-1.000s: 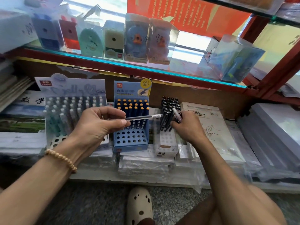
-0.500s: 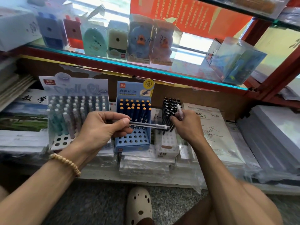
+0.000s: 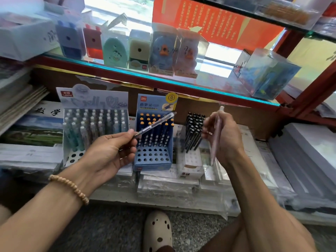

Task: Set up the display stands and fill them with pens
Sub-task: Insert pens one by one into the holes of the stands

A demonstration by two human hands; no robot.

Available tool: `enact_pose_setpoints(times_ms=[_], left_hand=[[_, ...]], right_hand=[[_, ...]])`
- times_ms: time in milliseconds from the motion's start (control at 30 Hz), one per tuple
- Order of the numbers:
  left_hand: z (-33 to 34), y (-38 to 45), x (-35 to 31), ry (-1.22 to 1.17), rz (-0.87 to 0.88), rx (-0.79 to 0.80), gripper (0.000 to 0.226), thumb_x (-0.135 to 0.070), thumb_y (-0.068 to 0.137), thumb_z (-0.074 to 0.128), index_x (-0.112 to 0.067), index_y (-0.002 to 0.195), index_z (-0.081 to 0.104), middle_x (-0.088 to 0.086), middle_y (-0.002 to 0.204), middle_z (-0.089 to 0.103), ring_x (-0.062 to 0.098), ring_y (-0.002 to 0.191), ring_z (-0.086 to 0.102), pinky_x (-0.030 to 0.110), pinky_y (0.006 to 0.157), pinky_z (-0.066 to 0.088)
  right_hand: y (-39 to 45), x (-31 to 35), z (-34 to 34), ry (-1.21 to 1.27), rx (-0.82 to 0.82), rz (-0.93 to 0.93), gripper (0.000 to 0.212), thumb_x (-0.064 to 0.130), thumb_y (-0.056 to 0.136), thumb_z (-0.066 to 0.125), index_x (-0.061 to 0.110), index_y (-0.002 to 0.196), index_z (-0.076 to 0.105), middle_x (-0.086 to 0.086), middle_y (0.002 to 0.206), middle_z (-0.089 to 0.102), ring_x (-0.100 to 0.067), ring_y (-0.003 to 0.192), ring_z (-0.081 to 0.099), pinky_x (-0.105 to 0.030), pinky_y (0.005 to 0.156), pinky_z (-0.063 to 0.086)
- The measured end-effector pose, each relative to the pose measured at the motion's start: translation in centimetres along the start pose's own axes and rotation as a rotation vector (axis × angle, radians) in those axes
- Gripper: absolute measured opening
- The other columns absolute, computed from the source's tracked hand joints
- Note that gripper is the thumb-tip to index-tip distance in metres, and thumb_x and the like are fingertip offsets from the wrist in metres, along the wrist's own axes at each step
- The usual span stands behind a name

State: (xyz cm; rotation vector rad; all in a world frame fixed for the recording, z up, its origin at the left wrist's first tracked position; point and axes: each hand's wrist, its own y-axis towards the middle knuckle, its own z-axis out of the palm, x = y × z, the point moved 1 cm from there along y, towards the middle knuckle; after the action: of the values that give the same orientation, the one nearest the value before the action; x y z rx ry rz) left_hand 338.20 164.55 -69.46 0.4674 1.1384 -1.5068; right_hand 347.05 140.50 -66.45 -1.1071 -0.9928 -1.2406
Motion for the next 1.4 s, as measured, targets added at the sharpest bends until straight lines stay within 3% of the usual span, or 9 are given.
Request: enact_pose_setpoints(times_ms=[100,200,267,367,567,767,933,1233,1400], left_hand=[[-1.2,-0.4,-0.8,0.012,0.047,-0.078,0.018,-0.019,0.09,0.061,-0.005,0.092,0.072,-0.001,0.063,0.059,0.007,0.05,0.054,0.016,0.041,0.047],[-2.6,-0.8,-1.9,0.048,0.106,-0.128,0.023,-0.018,0.093,0.061,-0.011,0.077,0.075,-0.002,0.062,0.06,0.007,0.051,0.054,0.017,0.041,0.047],[-3.5,-1.2,-2.6,0.055,0.144,-0.157,0.021,-0.017,0.093,0.061,-0.013,0.077,0.074,-0.003,0.062,0.061,0.006,0.05,0.055,0.018,0.042,0.047],[-5.0,-1.9,-3.6,0.05,0.19,-0.219,0.016,-0.016,0.093,0.061,-0.013,0.081,0.072,-0.003,0.061,0.063,0.005,0.049,0.057,0.017,0.041,0.047],[-7.8,-3.4,-4.8,-0.022,0.281,-0.324,0.011,-0.017,0.094,0.06,-0.013,0.089,0.07,-0.005,0.064,0.065,0.003,0.051,0.058,0.016,0.044,0.048],[-8.3,-4.6,-5.1,-0.053,0.333,-0.342,0.012,-0.013,0.093,0.061,-0.015,0.084,0.067,-0.005,0.064,0.066,0.003,0.052,0.058,0.015,0.046,0.048],[-8.6,-5.2,-4.9,-0.051,0.368,-0.382,0.009,-0.009,0.09,0.063,-0.014,0.086,0.07,-0.003,0.067,0.067,0.004,0.053,0.058,0.015,0.046,0.048],[-9.6,-6.2,-4.9,-0.08,0.387,-0.403,0.01,-0.008,0.088,0.067,-0.014,0.083,0.072,-0.001,0.071,0.069,0.005,0.057,0.059,0.015,0.047,0.048],[-10.0,-6.5,-5.0,-0.076,0.384,-0.412,0.01,-0.007,0.086,0.068,-0.015,0.083,0.072,-0.001,0.073,0.07,0.006,0.059,0.06,0.016,0.049,0.049]], right_hand=[[-0.2,0.0,1.4,-0.079,0.175,0.089,0.034,0.032,0.101,0.049,0.012,0.084,0.071,-0.001,0.079,0.053,-0.013,0.071,0.053,-0.035,0.074,0.052],[-0.3,-0.5,3.1,-0.067,0.241,0.127,0.018,0.024,0.09,0.063,0.008,0.086,0.072,0.003,0.063,0.053,-0.008,0.057,0.046,-0.026,0.064,0.049],[-0.4,-1.0,4.6,-0.044,0.301,0.119,0.021,0.021,0.079,0.071,0.002,0.087,0.068,0.0,0.065,0.057,-0.008,0.057,0.046,-0.02,0.057,0.047],[-0.2,-1.8,6.8,-0.146,0.34,0.076,0.029,0.024,0.072,0.076,-0.001,0.084,0.068,-0.006,0.071,0.064,-0.011,0.06,0.057,-0.022,0.06,0.054],[-0.6,-3.1,10.9,-0.297,0.321,-0.081,0.012,0.012,0.087,0.073,0.001,0.083,0.072,-0.012,0.078,0.075,-0.017,0.073,0.073,-0.024,0.07,0.06],[-1.0,-4.8,13.9,-0.479,0.366,-0.236,0.006,0.008,0.089,0.072,0.005,0.084,0.074,-0.007,0.08,0.076,-0.017,0.078,0.074,-0.03,0.075,0.061],[-1.3,-6.7,16.1,-0.633,0.349,-0.355,0.007,0.016,0.087,0.076,0.016,0.08,0.074,0.002,0.076,0.074,-0.012,0.075,0.073,-0.038,0.074,0.062],[-1.9,-9.1,18.9,-0.892,0.414,-0.406,0.01,0.022,0.092,0.071,0.017,0.083,0.074,0.006,0.078,0.071,-0.005,0.075,0.067,-0.028,0.075,0.058],[-1.9,-10.0,20.0,-0.998,0.479,-0.43,0.017,0.022,0.092,0.069,0.022,0.075,0.07,0.012,0.068,0.065,-0.001,0.062,0.061,-0.021,0.061,0.048]])
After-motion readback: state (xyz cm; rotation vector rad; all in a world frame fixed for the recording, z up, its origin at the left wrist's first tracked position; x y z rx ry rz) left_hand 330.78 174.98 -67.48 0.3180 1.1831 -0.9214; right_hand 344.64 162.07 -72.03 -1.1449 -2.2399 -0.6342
